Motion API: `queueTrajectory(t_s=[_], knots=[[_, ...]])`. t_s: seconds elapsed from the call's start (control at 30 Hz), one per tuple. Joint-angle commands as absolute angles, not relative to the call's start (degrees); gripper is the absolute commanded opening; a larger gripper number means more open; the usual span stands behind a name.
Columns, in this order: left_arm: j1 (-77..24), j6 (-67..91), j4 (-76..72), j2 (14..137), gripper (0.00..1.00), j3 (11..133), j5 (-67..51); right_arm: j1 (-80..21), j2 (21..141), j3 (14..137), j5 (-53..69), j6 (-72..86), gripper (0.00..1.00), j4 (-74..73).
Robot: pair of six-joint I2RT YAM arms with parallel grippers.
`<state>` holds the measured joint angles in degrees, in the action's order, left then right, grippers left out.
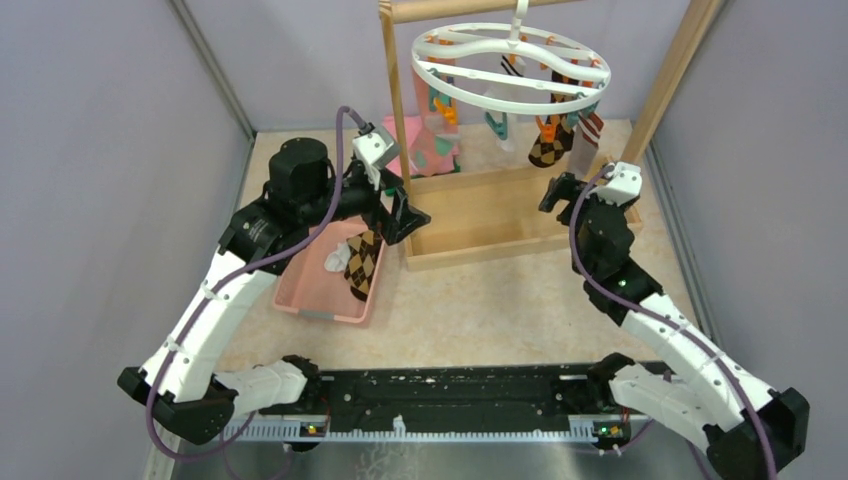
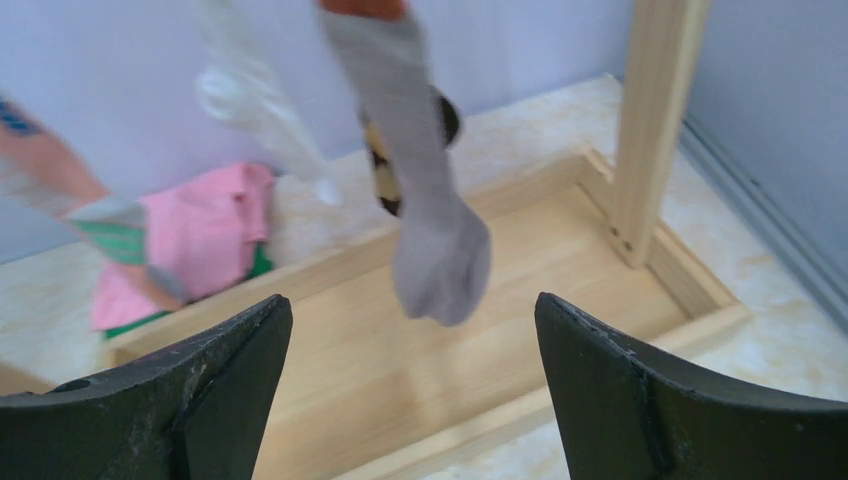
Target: Remove the socks clipped to the hanger
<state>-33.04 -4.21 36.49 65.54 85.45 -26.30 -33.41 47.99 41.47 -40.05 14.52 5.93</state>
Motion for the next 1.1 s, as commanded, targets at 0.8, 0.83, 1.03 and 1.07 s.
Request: queueTrajectory(t_s=[0.8,0.83,1.03,1.07], knots=[[-32.6,-5.3,37.8,64.3,0.99,88.3,-28.6,-21.8,52.9,46.7,-22.4,10.6,0.00,12.2],[-32.6,-5.5,37.7,64.1,0.99,88.3,-28.4,-21.8,52.5,46.7,-20.1,12.2,0.00,10.8],[-32.6,-4.3,37.7,64.4,0.99,88.3,-30.5,-22.4,50.3,46.1,-5.5,22.2,0.00,5.4],[-32.6,-4.2,37.7,64.5,0.99,88.2,-30.9,-22.7,49.8,45.9,-4.3,23.2,0.00,5.2]])
